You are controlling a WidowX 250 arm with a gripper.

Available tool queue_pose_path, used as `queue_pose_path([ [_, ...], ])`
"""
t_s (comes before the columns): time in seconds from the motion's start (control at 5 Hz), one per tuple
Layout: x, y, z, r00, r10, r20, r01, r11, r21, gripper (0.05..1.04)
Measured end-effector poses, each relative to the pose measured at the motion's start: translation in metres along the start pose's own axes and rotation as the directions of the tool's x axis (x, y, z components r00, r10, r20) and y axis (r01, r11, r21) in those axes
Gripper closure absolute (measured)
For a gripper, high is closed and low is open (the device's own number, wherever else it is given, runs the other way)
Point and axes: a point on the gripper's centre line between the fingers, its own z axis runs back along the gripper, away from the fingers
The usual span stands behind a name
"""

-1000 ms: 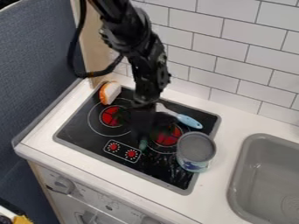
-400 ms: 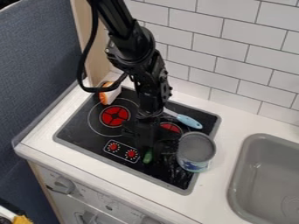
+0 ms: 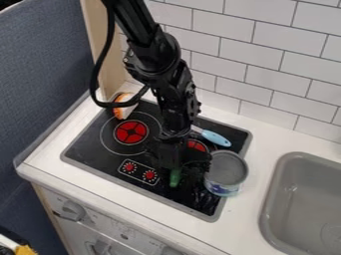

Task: Move the zucchini to the middle of the stove

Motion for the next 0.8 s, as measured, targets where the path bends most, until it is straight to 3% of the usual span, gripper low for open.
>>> queue_pose_path([
  [0.6,-0.013,0.002,0.05,0.993,0.045,-0.113,-0.045,0.999,0.002,0.083],
  [0.8,-0.021,0.012,0.072,0.98,0.047,-0.195,-0.044,0.999,0.017,0.083],
])
